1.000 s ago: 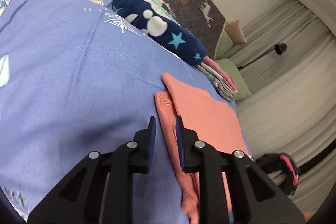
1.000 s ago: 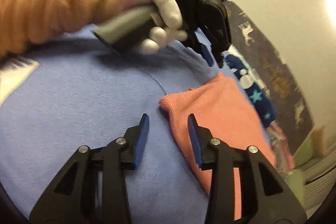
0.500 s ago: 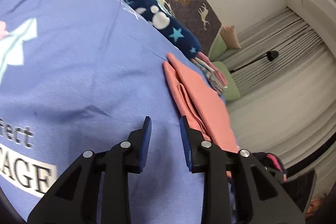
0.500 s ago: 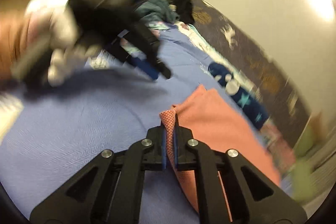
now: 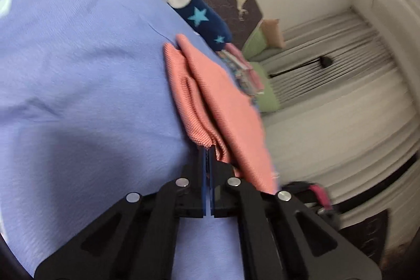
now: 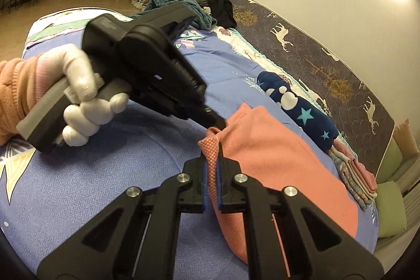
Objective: Fold small clothes
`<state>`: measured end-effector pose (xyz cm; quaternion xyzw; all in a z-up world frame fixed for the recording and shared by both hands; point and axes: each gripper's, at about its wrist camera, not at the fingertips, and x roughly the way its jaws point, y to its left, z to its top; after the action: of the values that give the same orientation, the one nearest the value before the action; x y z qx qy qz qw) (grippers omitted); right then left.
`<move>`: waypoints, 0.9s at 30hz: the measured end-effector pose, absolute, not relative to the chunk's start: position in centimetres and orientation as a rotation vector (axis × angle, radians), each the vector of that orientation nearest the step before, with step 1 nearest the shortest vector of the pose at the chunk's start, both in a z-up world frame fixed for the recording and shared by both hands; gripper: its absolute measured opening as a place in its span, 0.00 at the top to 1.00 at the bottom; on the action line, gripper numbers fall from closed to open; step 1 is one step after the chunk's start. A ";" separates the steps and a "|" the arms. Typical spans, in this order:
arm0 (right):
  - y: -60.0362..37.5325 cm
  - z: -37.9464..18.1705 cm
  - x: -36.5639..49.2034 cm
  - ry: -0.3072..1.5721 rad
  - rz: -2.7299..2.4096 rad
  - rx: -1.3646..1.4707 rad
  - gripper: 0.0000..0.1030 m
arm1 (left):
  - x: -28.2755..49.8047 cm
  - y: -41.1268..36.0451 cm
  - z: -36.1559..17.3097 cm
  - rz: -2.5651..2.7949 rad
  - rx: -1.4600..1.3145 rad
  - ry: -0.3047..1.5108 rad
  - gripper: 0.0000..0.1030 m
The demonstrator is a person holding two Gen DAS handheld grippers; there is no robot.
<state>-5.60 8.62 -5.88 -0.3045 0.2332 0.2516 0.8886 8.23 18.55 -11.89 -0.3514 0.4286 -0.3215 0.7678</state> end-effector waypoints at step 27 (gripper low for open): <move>9.5 -8.3 -6.5 0.537 0.583 -0.663 0.90 | 9.5 20.5 -11.0 -0.577 -0.709 0.900 0.45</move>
<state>-6.47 9.52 -8.26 -0.3170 0.2568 0.2789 0.8694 9.51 20.50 -10.98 -0.3305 0.4197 -0.2693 0.8013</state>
